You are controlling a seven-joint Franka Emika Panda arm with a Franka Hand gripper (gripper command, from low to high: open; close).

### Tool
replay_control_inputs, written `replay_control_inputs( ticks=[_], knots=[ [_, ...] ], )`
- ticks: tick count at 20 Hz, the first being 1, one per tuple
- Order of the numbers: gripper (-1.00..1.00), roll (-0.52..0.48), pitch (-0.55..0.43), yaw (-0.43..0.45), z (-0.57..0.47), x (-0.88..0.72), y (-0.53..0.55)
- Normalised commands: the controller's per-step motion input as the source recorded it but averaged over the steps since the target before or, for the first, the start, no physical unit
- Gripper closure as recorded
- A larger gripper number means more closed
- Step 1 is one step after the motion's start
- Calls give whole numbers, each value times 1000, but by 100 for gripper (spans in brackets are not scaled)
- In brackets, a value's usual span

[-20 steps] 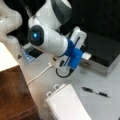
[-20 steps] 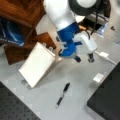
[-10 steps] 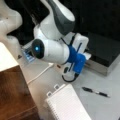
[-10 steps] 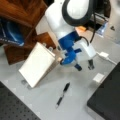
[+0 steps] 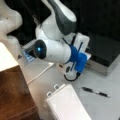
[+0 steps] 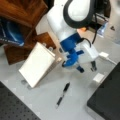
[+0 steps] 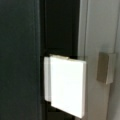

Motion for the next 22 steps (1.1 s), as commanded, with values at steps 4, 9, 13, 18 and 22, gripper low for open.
replay_control_inputs(
  ticks=[4, 9, 13, 18, 22],
  knots=[
    [-100, 220, -158, -107, -240, -284, 166],
    [-100, 200, -137, -128, -196, -299, 110],
    [-100, 180, -127, -135, -124, -231, 99],
    [-100, 188, -115, -144, -53, -174, 98],
    [-100, 171, -126, -154, -62, -133, 103]
  ],
)
